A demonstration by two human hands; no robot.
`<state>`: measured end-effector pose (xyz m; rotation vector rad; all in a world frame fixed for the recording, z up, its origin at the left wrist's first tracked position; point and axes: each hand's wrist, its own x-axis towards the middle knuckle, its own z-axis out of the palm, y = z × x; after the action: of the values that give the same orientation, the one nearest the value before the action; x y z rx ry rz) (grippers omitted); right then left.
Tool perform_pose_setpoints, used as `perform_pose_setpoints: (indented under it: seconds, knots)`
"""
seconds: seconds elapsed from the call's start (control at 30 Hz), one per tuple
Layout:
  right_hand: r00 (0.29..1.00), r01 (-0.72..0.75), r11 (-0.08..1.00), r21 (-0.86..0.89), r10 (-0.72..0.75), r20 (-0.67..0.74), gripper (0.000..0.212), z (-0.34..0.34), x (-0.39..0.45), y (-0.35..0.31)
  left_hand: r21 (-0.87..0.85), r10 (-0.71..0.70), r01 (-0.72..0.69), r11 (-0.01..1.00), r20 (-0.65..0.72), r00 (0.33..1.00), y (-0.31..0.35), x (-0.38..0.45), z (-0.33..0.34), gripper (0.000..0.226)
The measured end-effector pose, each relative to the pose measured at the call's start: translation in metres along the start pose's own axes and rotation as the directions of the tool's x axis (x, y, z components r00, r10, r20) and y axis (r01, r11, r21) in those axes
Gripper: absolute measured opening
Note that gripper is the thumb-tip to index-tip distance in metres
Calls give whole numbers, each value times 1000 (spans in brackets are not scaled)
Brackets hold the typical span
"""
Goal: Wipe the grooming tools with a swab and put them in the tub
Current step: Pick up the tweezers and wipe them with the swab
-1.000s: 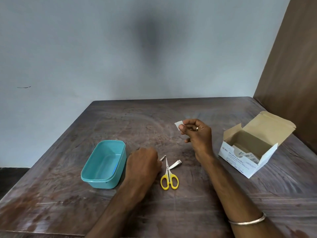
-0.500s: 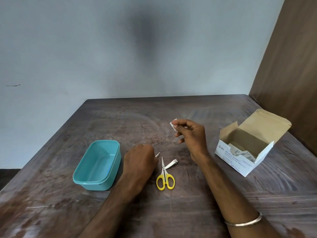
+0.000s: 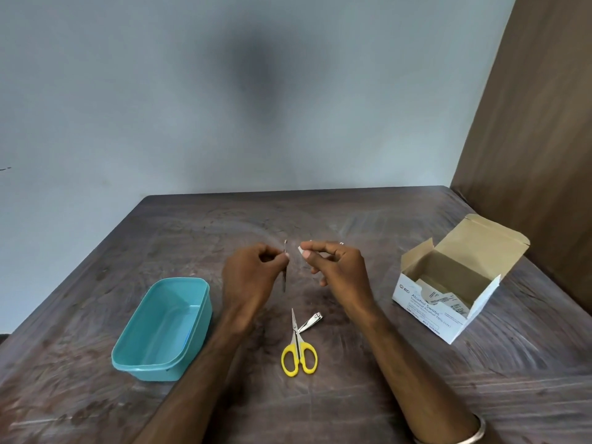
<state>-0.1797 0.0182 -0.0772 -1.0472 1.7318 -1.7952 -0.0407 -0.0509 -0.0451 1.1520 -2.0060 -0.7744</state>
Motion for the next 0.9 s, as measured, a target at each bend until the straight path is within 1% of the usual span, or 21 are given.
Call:
perform_pose_setpoints:
  seconds: [0.1,0.2,0.3,0.4,0.5,0.6,0.67,0.73,0.8,0.9]
  knots:
    - [1000,25,998,-64,-24,16,17,1,2,4,-182,-42,32,983,-51,998,2,6,7,8]
    - [997,76,985,-156,-70,44,20,4,3,8,-353,-88,56,934,-75,993,-3,6,15,4]
    - [992,122,964,-237,-108,72,25,8,2,10,-478,-127,90,873,-46,991,-9,4,18,2]
    - [984,178,950,-258,-168,62,22,11,2,13,-571,-116,105,814,17,993,-12,3,15,3]
    - [977,211,947,-241,-202,63,21,11,2,16,-629,-109,115,769,49,993,-12,2,12,4]
    - [978,208,950,-232,-196,73,35,13,0,15,-659,-135,148,737,71,988,-13,2,9,6]
    - [978,209,951,-226,-197,74,37,13,-1,14,-666,-148,188,722,116,982,-14,3,6,11]
    - [979,204,954,-221,-194,68,33,13,-1,13,-650,-153,220,727,159,975,-16,4,5,15]
    - [979,202,952,-228,-192,65,24,12,-1,12,-635,-151,237,735,188,971,-17,5,4,18]
    - [978,208,950,-233,-200,56,12,12,-2,10,-646,-143,254,719,220,965,-18,6,4,18]
